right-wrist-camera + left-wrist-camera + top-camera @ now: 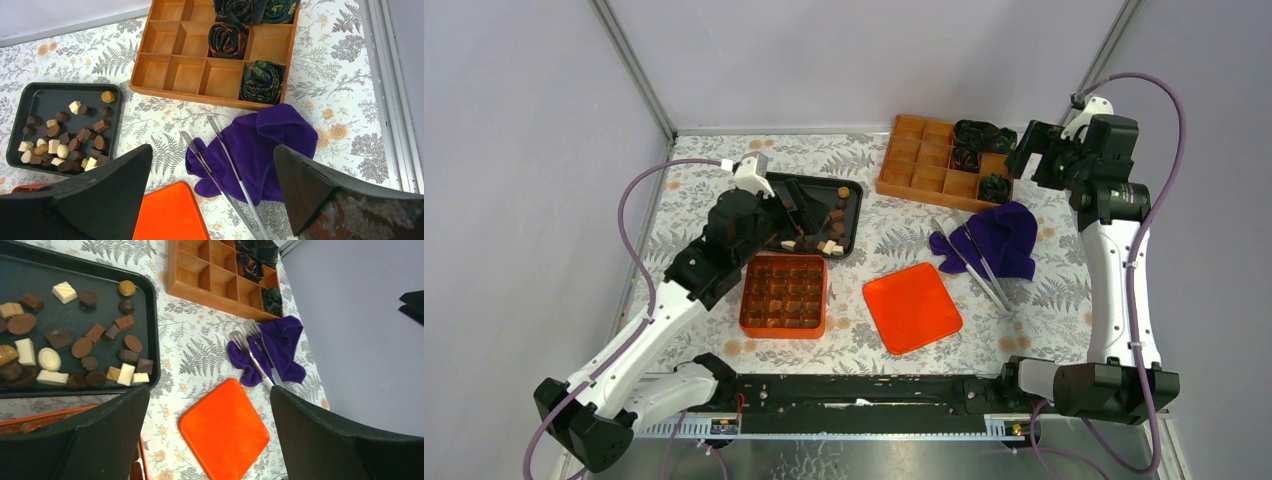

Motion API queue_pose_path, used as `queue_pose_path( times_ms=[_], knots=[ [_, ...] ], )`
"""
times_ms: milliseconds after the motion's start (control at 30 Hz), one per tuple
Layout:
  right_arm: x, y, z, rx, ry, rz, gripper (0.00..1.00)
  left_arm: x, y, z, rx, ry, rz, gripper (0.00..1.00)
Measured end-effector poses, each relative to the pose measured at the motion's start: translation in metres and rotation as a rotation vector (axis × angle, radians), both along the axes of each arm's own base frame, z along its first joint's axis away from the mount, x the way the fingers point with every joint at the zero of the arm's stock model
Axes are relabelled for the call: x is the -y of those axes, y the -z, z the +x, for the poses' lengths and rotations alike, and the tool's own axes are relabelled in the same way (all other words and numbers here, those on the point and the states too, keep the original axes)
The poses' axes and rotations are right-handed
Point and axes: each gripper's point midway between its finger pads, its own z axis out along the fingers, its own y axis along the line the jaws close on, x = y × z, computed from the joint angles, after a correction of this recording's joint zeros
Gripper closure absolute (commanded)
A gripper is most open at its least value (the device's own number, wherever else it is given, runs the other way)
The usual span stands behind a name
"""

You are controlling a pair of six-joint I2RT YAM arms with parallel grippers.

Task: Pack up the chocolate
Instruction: Pick up the clamp at the center of the board.

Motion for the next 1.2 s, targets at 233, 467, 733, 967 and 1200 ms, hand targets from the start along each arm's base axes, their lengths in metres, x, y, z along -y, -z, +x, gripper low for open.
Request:
queue_pose_path(
  times_ms=[233,467,733,967,1200],
  knots=[
    [-0.006,0.014,-0.010,-0.017,-0.060,-0.017,0.01,0.003,-0.001,-0.009,0.023,-0.008,-0.152,0.01],
    [-0.049,0.041,-0.045,-0.051,-0.490,-0.081,0.00,0.016,0.006,-0.013,0.010,0.018,-0.319,0.01],
    [-0.056,0.108,-0.055,-0.265,-0.679,-0.052,0.00,0.049,0.046,-0.007,-0.117,0.098,-0.287,0.01],
    [-0.035,0.175,-0.066,-0.413,-0.615,-0.157,0.15,0.066,0.073,-0.018,-0.182,0.120,-0.275,0.03],
    [-0.035,0.227,-0.078,-0.508,-0.602,-0.273,0.54,0.063,0.087,-0.017,-0.214,0.083,-0.289,0.04]
  ],
)
